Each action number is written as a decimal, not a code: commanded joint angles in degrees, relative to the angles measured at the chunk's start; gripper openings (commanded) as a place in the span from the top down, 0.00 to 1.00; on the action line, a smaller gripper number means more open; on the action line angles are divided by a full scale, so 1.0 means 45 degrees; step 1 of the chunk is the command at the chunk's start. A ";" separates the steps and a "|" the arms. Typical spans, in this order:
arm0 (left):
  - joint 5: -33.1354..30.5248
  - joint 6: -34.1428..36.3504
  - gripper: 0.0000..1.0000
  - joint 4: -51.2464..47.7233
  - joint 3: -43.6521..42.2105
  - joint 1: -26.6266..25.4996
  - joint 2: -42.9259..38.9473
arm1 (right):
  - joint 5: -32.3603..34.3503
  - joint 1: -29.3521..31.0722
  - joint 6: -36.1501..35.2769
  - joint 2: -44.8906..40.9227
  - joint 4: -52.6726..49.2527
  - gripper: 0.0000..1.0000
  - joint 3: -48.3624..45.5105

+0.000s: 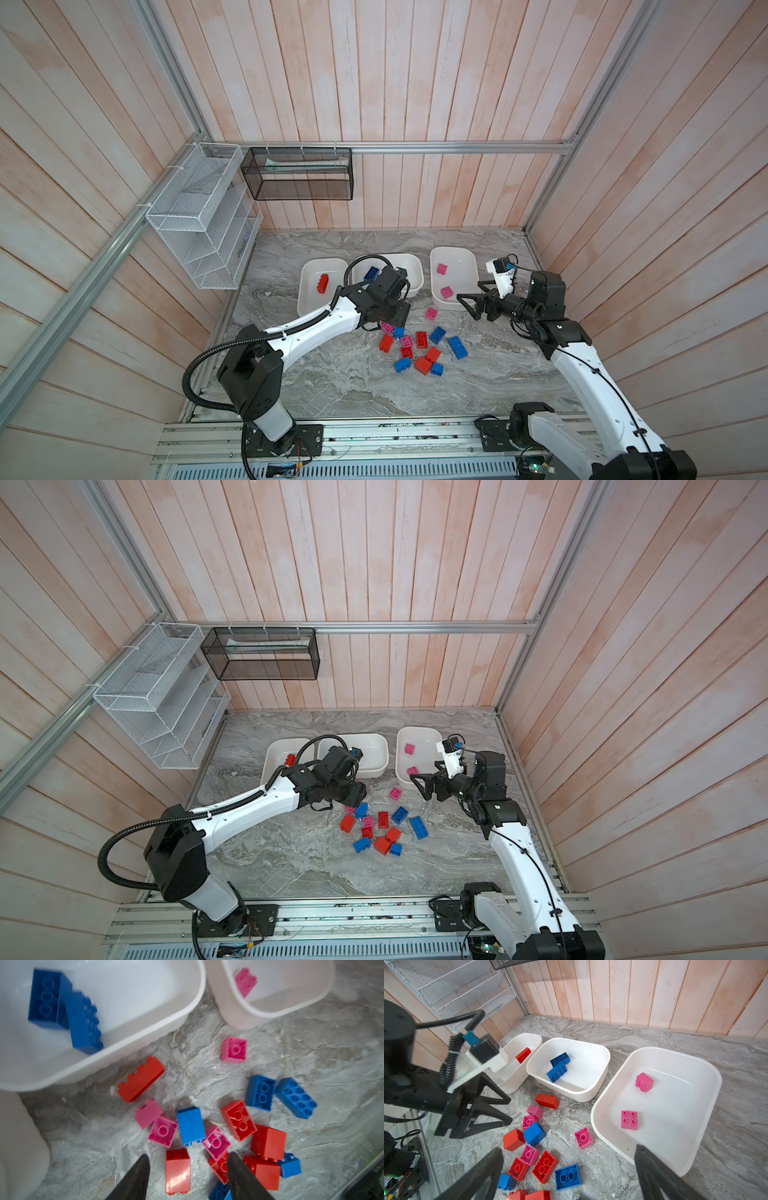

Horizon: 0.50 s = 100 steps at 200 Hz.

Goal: Sort the legos into containers by color
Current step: 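Lower the left gripper beside the red 2x4 brick and grasp a pink brick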

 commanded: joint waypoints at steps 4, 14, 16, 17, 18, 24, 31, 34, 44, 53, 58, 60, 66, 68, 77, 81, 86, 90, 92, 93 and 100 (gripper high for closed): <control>-0.0571 -0.1562 0.38 0.1059 -0.0481 0.0419 0.0023 | -0.0082 0.0209 0.0186 0.0079 0.0258 0.02 -0.0225; -0.0430 -0.1776 0.38 0.1532 -0.0670 0.0559 0.0297 | -0.0049 0.0238 0.0168 0.0077 0.0236 0.02 -0.0245; -0.0426 -0.1828 0.38 0.1567 -0.0681 0.0588 0.0380 | -0.0035 0.0243 0.0173 0.0070 0.0229 0.02 -0.0245; -0.0425 -0.1853 0.38 0.1582 -0.0690 0.0606 0.0410 | -0.0019 0.0241 0.0180 0.0078 0.0228 0.02 -0.0245; -0.0435 -0.1885 0.38 0.1600 -0.0665 0.0615 0.0445 | -0.0021 0.0240 0.0184 0.0073 0.0228 0.02 -0.0255; -0.0425 -0.1985 0.38 0.1663 -0.0604 0.0676 0.0684 | -0.0004 0.0238 0.0173 0.0054 0.0211 0.02 -0.0253; -0.0470 -0.2048 0.38 0.1767 -0.0530 0.0692 0.0944 | -0.0002 0.0238 0.0138 0.0028 0.0156 0.02 -0.0264; -0.0511 -0.2092 0.38 0.1858 -0.0504 0.0711 0.1055 | 0.0031 0.0238 0.0130 0.0028 0.0150 0.02 -0.0264; -0.0405 -0.2233 0.38 0.2177 -0.0444 0.0806 0.1379 | 0.0027 0.0251 0.0131 -0.0020 0.0157 0.02 -0.0301; -0.0161 -0.2369 0.38 0.2409 -0.0340 0.0843 0.1635 | 0.0048 0.0236 0.0129 -0.0051 0.0130 0.02 -0.0323; -0.0151 -0.2451 0.38 0.2501 -0.0284 0.0839 0.1744 | 0.0064 0.0239 0.0095 -0.0063 0.0081 0.02 -0.0341; -0.0151 -0.2471 0.38 0.2536 -0.0248 0.0839 0.1821 | 0.0072 0.0239 0.0081 -0.0083 0.0064 0.02 -0.0342; -0.0132 -0.2544 0.38 0.2588 -0.0145 0.0866 0.2046 | 0.0087 0.0238 0.0061 -0.0100 0.0060 0.02 -0.0376; -0.0132 -0.2557 0.37 0.2587 -0.0096 0.0860 0.2121 | 0.0087 0.0238 0.0053 -0.0106 0.0058 0.02 -0.0395; -0.0113 -0.2631 0.38 0.2618 0.0052 0.0844 0.2391 | 0.0124 0.0238 0.0032 -0.0149 0.0075 0.02 -0.0457; -0.0114 -0.2669 0.38 0.2677 0.0098 0.0858 0.2503 | 0.0132 0.0238 0.0041 -0.0150 0.0064 0.02 -0.0474; -0.0112 -0.2736 0.38 0.2727 0.0153 0.0855 0.2624 | 0.0138 0.0241 0.0012 -0.0167 0.0071 0.02 -0.0494; -0.0114 -0.2764 0.37 0.2730 0.0182 0.0851 0.2719 | 0.0156 0.0238 0.0012 -0.0167 0.0077 0.02 -0.0512; -0.0113 -0.2788 0.38 0.2721 0.0205 0.0857 0.2778 | 0.0144 0.0233 0.0007 -0.0167 0.0087 0.02 -0.0531; -0.0122 -0.2792 0.38 0.2706 0.0213 0.0857 0.2800 | 0.0148 0.0236 -0.0001 -0.0167 0.0079 0.02 -0.0535; -0.0280 -0.2813 0.38 0.2599 0.0303 0.0858 0.2984 | 0.0181 0.0238 -0.0007 -0.0199 0.0067 0.02 -0.0537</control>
